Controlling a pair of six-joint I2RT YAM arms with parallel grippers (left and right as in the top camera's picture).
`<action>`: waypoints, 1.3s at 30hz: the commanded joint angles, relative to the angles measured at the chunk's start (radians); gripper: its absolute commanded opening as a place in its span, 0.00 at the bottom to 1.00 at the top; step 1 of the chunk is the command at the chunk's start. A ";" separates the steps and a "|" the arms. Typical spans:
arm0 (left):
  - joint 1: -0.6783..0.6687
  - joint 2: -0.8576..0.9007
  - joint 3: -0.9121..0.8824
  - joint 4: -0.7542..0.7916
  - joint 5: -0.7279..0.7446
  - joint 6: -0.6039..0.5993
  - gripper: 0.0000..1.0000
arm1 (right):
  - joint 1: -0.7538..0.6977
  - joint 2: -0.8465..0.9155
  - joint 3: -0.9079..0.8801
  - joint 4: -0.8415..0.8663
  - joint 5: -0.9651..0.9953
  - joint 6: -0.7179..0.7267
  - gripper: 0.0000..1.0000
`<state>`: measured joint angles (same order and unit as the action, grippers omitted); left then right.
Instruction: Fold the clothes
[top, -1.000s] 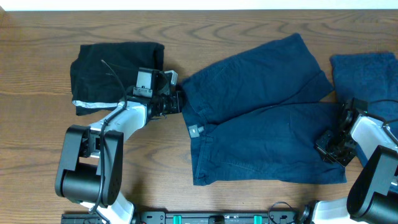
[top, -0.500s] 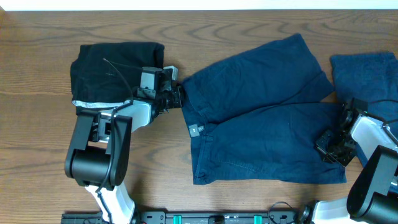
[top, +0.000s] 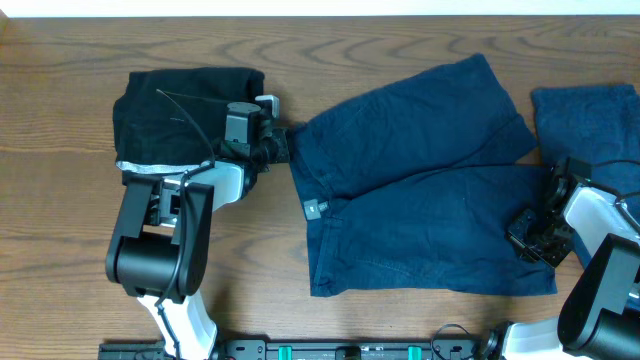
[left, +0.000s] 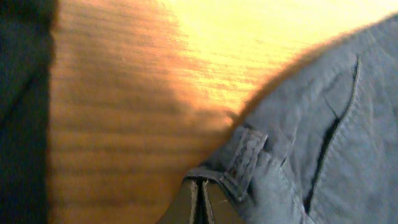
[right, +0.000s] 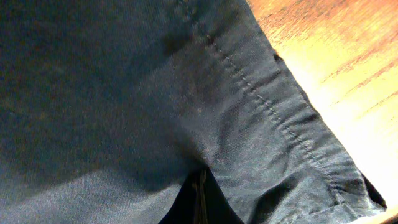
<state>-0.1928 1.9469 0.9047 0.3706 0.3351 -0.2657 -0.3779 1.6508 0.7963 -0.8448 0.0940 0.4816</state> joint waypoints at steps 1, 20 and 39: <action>0.001 0.061 -0.001 0.060 -0.056 -0.006 0.06 | 0.000 0.096 -0.074 0.079 0.029 -0.012 0.01; 0.085 0.202 0.169 0.214 -0.060 -0.016 0.10 | 0.000 0.096 -0.074 0.083 0.029 -0.012 0.01; 0.104 0.016 0.298 -0.169 0.155 0.061 0.13 | 0.000 0.096 -0.080 0.098 0.028 -0.012 0.01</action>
<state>-0.0933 2.0369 1.1828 0.2634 0.4404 -0.2665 -0.3779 1.6459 0.7902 -0.8375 0.0940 0.4812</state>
